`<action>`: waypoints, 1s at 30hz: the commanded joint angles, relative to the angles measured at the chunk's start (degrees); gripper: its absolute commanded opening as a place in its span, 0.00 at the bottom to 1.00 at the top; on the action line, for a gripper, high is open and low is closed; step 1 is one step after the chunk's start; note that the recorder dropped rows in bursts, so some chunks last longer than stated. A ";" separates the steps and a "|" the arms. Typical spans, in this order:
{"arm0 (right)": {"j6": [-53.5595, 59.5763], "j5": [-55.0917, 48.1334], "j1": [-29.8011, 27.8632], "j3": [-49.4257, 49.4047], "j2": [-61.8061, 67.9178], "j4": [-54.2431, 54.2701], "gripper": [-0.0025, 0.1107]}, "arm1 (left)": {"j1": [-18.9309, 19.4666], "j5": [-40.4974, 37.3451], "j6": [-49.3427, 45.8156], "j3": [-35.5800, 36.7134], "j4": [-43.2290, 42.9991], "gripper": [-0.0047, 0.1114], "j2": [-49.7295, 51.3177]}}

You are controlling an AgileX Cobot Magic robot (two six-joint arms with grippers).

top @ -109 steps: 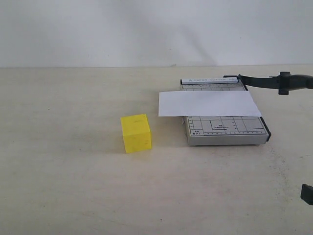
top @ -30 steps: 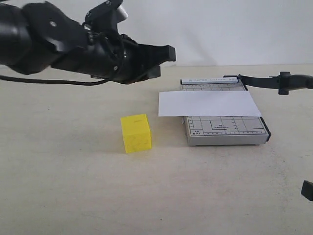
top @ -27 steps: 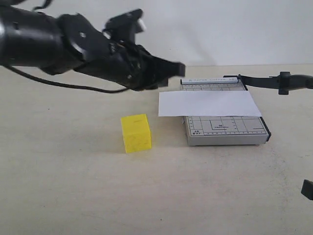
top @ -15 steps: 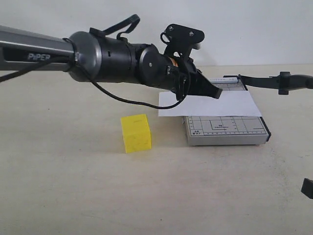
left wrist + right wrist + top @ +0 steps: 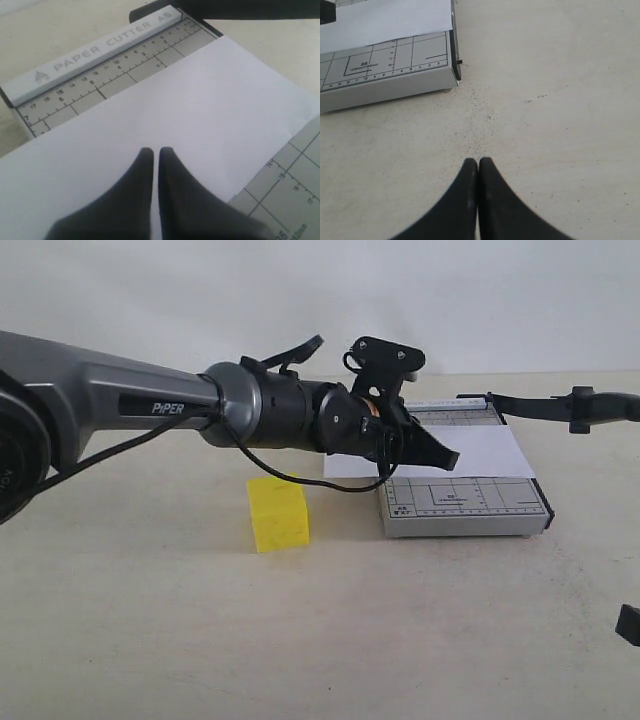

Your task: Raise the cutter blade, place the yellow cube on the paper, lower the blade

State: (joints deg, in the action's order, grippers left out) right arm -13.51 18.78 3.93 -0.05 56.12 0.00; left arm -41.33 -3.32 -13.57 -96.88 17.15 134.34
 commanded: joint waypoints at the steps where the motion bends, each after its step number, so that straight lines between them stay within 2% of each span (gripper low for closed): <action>1: 0.11 0.76 0.01 0.05 0.02 -0.66 0.02 | -0.32 -0.02 -1.28 -0.42 -0.98 0.08 1.36; 12: 0.11 1.76 0.01 0.05 0.02 -0.66 0.02 | -0.93 0.07 -3.24 -0.42 -1.97 0.08 4.44; 20: -0.11 1.98 0.01 0.05 0.02 -0.66 0.02 | -3.41 2.41 -3.24 -0.57 -1.97 0.08 6.06; 30: -0.56 1.98 0.01 0.05 0.02 -0.76 0.02 | -4.00 0.55 1.57 -7.83 -1.49 0.08 10.13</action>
State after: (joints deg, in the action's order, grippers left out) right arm -13.96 20.01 3.93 -0.05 56.12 -0.37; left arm -45.11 2.23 -13.82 -103.45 15.20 142.48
